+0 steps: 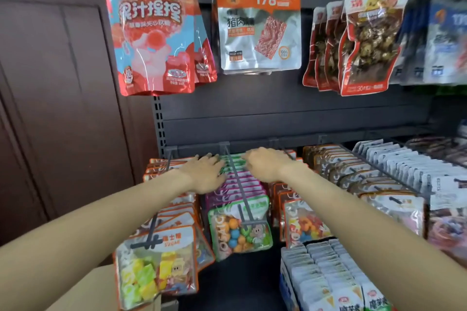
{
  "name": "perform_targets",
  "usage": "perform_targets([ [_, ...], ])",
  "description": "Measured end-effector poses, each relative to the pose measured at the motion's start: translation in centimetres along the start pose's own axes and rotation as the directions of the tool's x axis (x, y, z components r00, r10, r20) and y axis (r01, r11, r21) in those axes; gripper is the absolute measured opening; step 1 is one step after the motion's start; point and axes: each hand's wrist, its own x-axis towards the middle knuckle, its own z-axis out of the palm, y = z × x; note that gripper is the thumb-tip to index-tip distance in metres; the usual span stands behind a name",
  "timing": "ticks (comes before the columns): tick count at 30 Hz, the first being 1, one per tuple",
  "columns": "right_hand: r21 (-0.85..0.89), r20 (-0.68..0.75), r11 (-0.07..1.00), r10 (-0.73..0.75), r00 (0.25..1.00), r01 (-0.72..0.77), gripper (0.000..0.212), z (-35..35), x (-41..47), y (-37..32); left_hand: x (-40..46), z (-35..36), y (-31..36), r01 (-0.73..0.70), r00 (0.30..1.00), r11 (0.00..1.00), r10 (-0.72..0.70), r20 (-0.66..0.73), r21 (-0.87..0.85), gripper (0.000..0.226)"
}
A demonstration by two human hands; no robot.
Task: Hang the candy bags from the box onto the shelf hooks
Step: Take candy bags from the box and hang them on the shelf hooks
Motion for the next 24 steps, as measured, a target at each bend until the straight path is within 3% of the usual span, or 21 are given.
perform_targets([
  [3,0.098,0.079,0.995,-0.015,0.997,0.007,0.048,0.8,2.6,-0.8,1.5,0.4,-0.2,0.011,0.998,0.998,-0.007,0.066,-0.054,0.061],
  [10,0.048,0.242,0.997,0.053,0.969,-0.067,0.066,2.9,3.6,-0.2,2.0,1.3,-0.8,0.04,0.992,0.98,-0.015,0.129,-0.197,0.065],
  [24,0.047,0.236,0.997,0.045,0.971,-0.057,0.074,2.8,3.7,0.2,2.7,1.0,-1.4,0.038,0.998,0.992,-0.033,0.046,-0.124,0.065],
])
